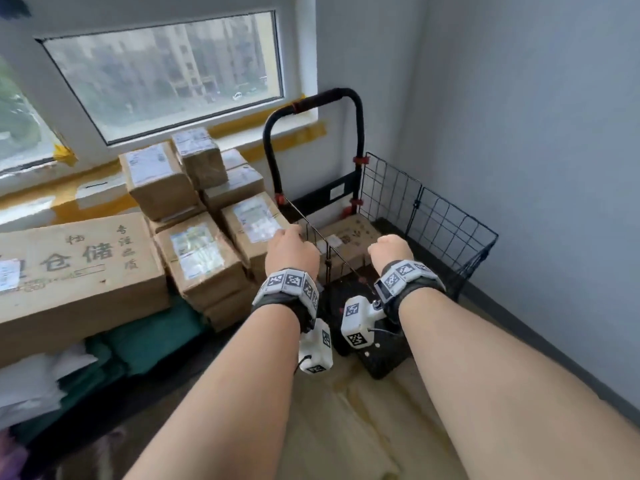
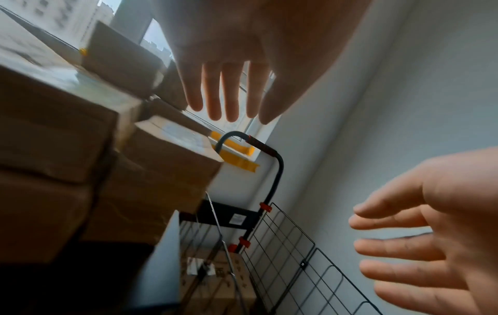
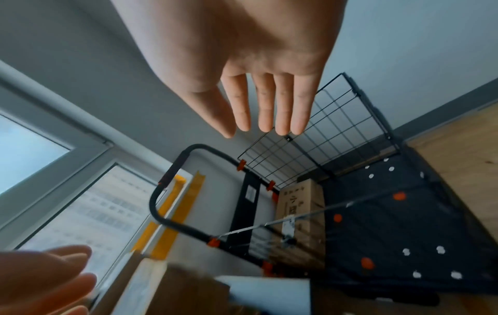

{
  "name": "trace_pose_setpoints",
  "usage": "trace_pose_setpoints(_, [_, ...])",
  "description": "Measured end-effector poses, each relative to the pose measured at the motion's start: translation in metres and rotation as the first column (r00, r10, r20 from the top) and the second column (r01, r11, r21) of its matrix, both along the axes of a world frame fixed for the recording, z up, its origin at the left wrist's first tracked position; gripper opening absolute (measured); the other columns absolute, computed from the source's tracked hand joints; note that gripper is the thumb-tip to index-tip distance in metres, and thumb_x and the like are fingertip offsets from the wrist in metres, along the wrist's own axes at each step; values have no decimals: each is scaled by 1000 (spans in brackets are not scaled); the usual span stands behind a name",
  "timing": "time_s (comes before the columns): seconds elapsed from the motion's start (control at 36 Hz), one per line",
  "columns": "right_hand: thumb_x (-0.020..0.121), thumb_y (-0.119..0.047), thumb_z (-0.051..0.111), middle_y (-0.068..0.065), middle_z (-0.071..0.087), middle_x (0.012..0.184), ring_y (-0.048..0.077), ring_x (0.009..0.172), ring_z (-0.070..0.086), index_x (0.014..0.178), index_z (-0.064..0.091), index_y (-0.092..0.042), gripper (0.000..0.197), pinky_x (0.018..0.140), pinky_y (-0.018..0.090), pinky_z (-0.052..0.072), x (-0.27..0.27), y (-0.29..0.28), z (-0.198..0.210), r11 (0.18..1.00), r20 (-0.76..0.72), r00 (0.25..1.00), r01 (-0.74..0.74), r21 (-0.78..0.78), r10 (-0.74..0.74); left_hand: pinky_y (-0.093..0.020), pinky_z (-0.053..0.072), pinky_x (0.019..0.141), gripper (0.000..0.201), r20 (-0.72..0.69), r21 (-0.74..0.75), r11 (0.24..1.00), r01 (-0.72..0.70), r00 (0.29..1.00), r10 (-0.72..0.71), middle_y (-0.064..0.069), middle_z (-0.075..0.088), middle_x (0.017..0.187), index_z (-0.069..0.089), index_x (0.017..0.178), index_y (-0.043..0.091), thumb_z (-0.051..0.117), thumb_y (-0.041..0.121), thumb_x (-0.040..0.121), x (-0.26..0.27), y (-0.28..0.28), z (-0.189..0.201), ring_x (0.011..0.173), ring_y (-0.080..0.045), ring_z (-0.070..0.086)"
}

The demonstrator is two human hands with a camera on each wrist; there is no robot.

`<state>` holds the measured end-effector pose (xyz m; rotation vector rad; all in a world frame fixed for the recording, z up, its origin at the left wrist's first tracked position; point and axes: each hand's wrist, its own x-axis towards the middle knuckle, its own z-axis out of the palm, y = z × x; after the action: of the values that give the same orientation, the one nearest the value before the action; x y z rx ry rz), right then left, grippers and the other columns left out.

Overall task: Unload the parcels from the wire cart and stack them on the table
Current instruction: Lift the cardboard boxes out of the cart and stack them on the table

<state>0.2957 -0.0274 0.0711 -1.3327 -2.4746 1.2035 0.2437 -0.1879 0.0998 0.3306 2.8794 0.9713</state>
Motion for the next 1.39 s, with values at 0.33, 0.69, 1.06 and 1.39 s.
trace_pose_setpoints(0.33, [92, -15, 48, 12, 58, 99, 24, 80, 49, 98, 60, -10, 13, 62, 26, 33, 10, 156, -42, 1000, 190, 982, -18, -3, 18, -33, 44, 92, 46, 192, 55, 998, -32, 981, 21, -8, 50, 135, 49, 135, 18, 44, 17, 89, 11, 158, -43, 118, -25, 53])
trace_pose_setpoints(0.69, [85, -23, 60, 13, 67, 108, 28, 100, 65, 107, 61, -2, 31, 92, 40, 53, -78, 249, -81, 950, 311, 950, 107, -293, -11, -38, 46, 96, 49, 353, -1, 995, -101, 931, 95, -10, 49, 137, 46, 137, 16, 45, 13, 88, -64, 261, -78, 120, -28, 51])
trace_pose_setpoints(1.06, [89, -29, 62, 13, 66, 106, 26, 98, 65, 110, 61, -5, 32, 91, 39, 54, -147, 348, -92, 949, 356, 929, 21, -313, 97, -35, 46, 92, 53, 408, 4, 987, -160, 901, 145, -7, 40, 142, 41, 140, 18, 47, 15, 87, -133, 364, -98, 124, -27, 47])
trace_pose_setpoints(1.39, [89, -27, 59, 12, 65, 106, 27, 99, 64, 108, 57, -10, 25, 93, 41, 53, -215, 420, -145, 869, 392, 808, -272, -413, 440, -30, 46, 79, 52, 428, -105, 868, -485, 766, 480, -8, 47, 137, 46, 138, 19, 49, 18, 86, -153, 433, -142, 116, -26, 54])
